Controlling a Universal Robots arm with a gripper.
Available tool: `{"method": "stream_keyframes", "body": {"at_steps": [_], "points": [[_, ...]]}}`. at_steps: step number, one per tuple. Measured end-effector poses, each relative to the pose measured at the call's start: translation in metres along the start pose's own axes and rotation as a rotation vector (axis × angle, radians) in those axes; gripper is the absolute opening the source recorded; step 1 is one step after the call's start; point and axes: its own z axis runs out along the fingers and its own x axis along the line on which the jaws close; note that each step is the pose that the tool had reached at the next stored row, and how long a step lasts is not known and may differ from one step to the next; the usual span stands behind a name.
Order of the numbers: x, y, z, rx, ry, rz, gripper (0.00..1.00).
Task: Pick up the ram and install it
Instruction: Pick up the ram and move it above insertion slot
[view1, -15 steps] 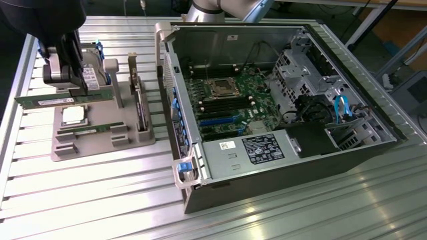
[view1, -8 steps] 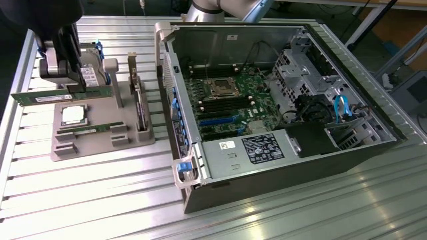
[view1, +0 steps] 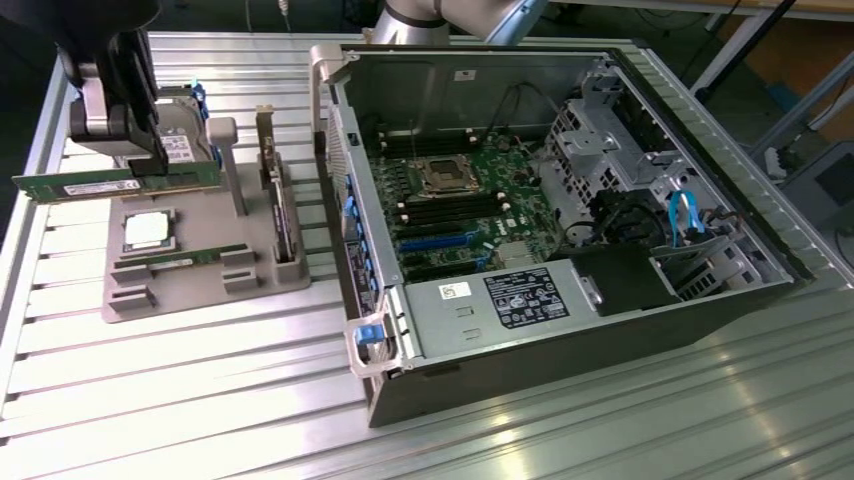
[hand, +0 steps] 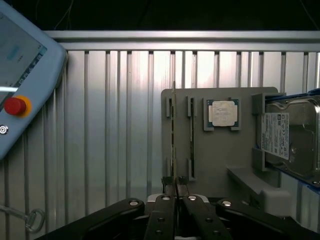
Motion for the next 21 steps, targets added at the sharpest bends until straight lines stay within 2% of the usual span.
{"method": "stream_keyframes", "body": {"at_steps": [5,11,16,21], "points": [[0.0,-0.0001,-0.0007,-0.0001,0.0001,0.0,0.12],[0.0,-0.0069,-0.0008,-0.0001,0.0001,0.0,0.12],[0.0,-0.0072,-0.0011,-0.0002,0.0002,0.0,0.12],[0.001,-0.007,-0.0115,-0.0001,0.0,0.0,0.12]]}}
